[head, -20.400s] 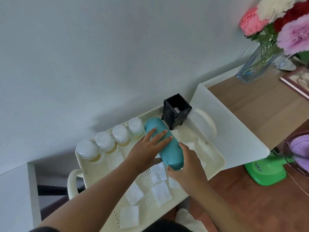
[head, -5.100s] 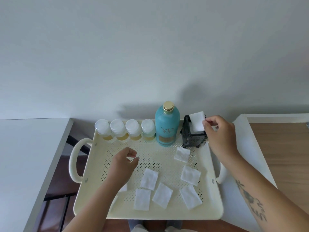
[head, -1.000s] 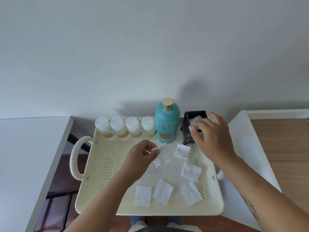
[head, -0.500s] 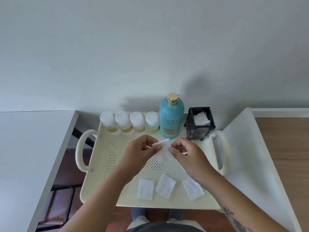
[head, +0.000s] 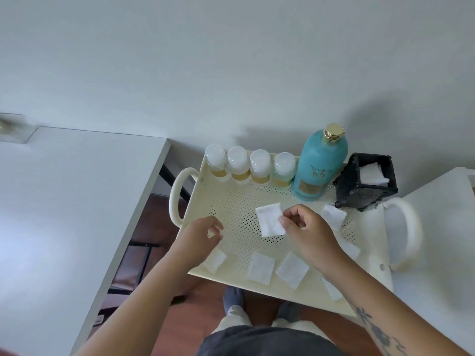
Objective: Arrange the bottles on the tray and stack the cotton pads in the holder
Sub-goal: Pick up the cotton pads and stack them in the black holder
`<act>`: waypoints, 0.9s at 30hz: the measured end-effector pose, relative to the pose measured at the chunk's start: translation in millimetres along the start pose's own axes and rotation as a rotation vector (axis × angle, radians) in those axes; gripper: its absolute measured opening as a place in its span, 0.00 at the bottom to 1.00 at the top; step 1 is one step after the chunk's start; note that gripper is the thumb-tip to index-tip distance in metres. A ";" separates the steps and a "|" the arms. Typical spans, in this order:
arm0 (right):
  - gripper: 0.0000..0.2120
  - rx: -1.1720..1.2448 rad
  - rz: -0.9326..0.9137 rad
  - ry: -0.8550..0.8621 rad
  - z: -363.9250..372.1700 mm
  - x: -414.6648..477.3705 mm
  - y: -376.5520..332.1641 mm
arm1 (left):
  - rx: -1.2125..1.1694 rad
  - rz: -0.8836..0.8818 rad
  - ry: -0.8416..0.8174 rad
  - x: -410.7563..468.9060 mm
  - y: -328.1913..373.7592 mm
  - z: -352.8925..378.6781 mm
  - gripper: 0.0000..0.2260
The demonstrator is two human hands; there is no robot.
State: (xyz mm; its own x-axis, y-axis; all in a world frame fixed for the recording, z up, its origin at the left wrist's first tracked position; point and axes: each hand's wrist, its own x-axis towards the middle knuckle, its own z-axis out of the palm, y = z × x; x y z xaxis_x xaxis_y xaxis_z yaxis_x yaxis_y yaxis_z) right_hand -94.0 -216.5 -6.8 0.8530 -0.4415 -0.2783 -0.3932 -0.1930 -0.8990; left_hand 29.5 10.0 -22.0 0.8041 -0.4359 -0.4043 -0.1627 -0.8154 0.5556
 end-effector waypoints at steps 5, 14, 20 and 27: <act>0.04 -0.027 0.007 -0.026 11.1 -1.6 2.4 | 0.223 0.008 -0.024 -4.1 -15.1 4.3 0.09; 0.03 -0.029 0.041 -0.022 16.0 -9.3 5.2 | 0.501 0.066 -0.152 1.7 -21.5 13.5 0.12; 0.03 -0.011 0.052 0.014 10.3 -11.4 2.9 | 0.567 0.083 -0.169 4.7 -20.5 16.7 0.07; 0.03 0.044 0.058 0.130 -12.3 -13.6 -8.3 | 0.358 0.222 -0.054 0.3 0.2 14.4 0.03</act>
State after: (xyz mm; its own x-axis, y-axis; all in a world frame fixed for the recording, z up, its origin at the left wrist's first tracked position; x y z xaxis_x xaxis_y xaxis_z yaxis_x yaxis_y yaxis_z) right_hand -106.6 -219.7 8.6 0.7768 -0.5608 -0.2864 -0.4224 -0.1267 -0.8975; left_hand 21.5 4.3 -32.5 0.6978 -0.6272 -0.3460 -0.5245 -0.7764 0.3495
